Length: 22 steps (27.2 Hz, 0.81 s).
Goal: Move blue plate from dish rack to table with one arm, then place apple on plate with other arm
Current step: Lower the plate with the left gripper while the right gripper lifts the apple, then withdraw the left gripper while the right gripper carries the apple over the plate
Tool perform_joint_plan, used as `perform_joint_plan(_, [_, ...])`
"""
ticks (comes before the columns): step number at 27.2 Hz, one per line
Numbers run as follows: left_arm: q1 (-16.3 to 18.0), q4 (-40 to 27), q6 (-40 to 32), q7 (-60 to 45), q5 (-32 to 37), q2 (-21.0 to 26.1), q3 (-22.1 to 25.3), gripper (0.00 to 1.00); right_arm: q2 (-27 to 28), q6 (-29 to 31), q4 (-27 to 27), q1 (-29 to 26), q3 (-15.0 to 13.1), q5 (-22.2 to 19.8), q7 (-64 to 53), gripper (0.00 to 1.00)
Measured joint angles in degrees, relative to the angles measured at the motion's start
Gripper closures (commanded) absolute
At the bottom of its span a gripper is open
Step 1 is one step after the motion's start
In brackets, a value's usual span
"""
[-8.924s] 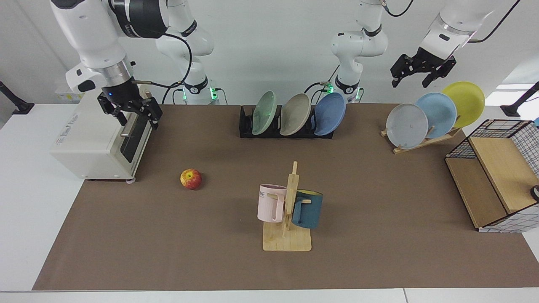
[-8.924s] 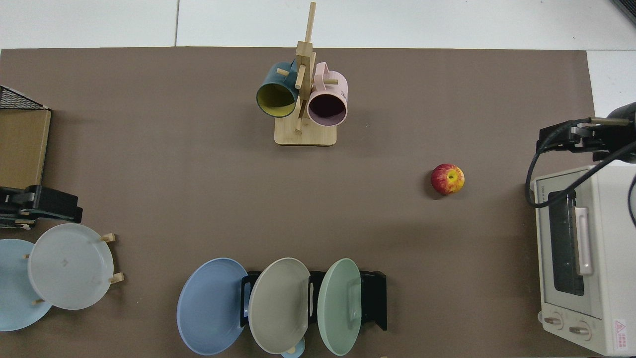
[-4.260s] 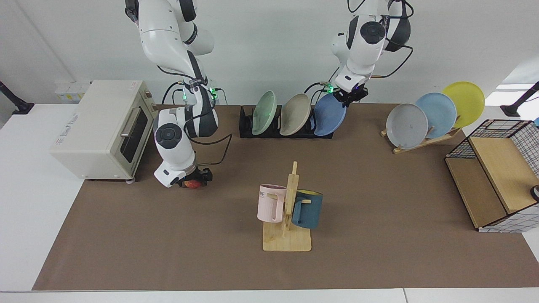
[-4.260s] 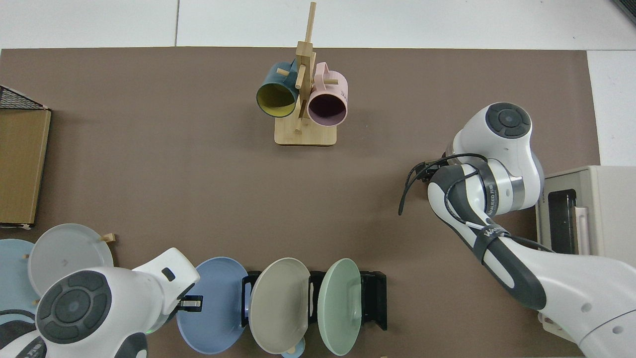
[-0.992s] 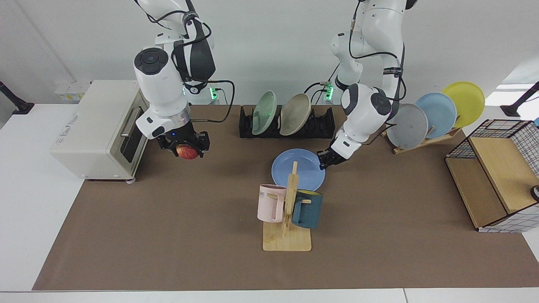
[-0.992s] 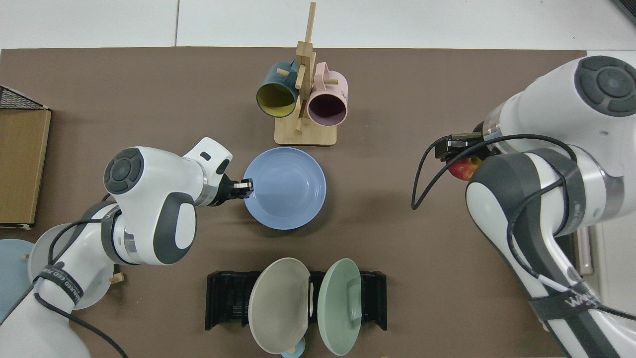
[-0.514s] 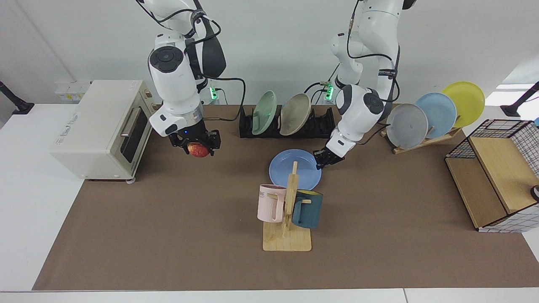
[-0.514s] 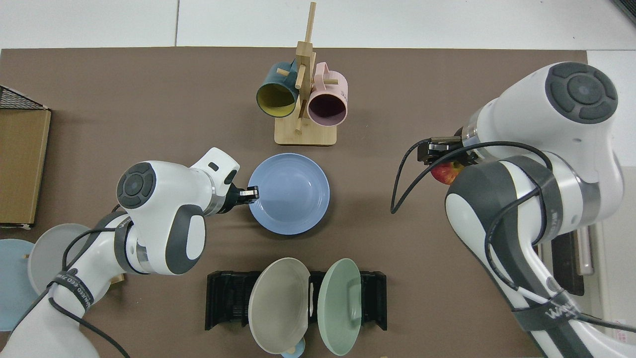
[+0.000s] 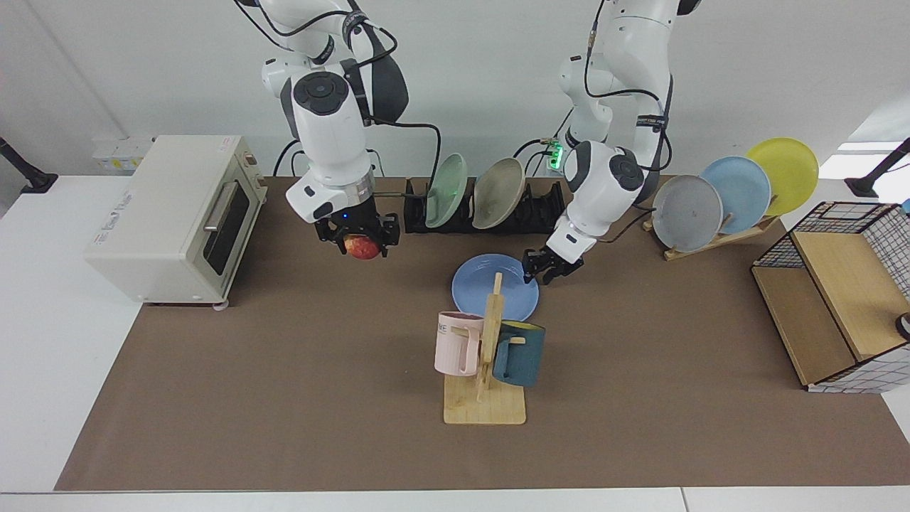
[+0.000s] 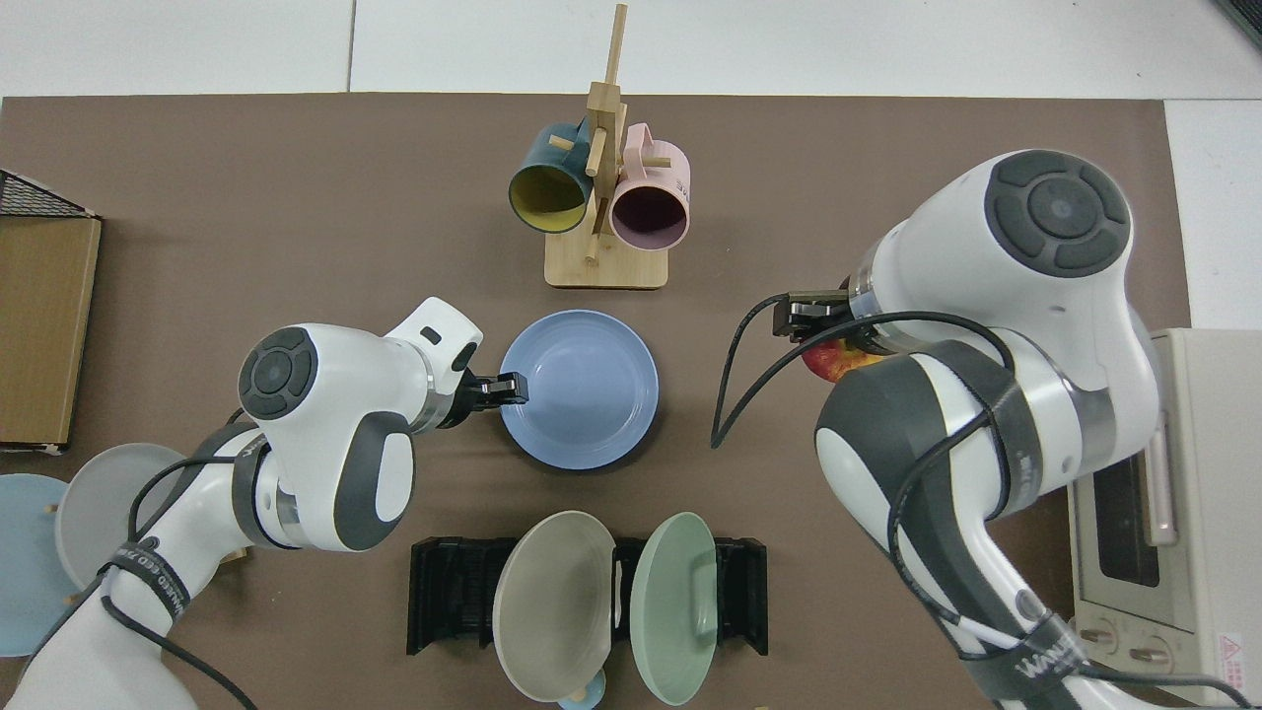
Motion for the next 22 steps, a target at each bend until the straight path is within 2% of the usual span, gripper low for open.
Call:
perform_joint_plan(5, [0.01, 0.54, -0.36, -0.04, -0.06, -0.47, 0.17, 0.0, 0.0, 0.01, 0.0, 2.3, 0.05, 0.01, 3.16, 1.0])
perform_joint_plan(8, [0.0, 2.31, -4.46, -0.03, 0.08, -0.99, 0.97, 0.0, -0.01, 0.02, 0.04, 3.57, 0.06, 0.02, 5.18, 1.0])
perform_joint_plan(13, [0.06, 8.65, -18.85, 0.19, 6.72, -3.86, 5.04, 0.0, 0.0, 0.04, 0.07, 5.99, 0.08, 0.03, 7.91, 1.0])
perform_joint_plan(17, [0.18, 14.53, -31.53, 0.5, 15.07, -8.82, 8.07, 0.0, 0.24, 1.03, 0.2, 7.94, 0.09, 0.02, 10.24, 1.0])
perform_joint_plan(22, [0.22, 21.87, -45.37, 2.59, 18.04, -12.82, 10.79, 0.0, 2.36, 1.75, 2.09, 10.39, 0.09, 0.03, 13.63, 1.0])
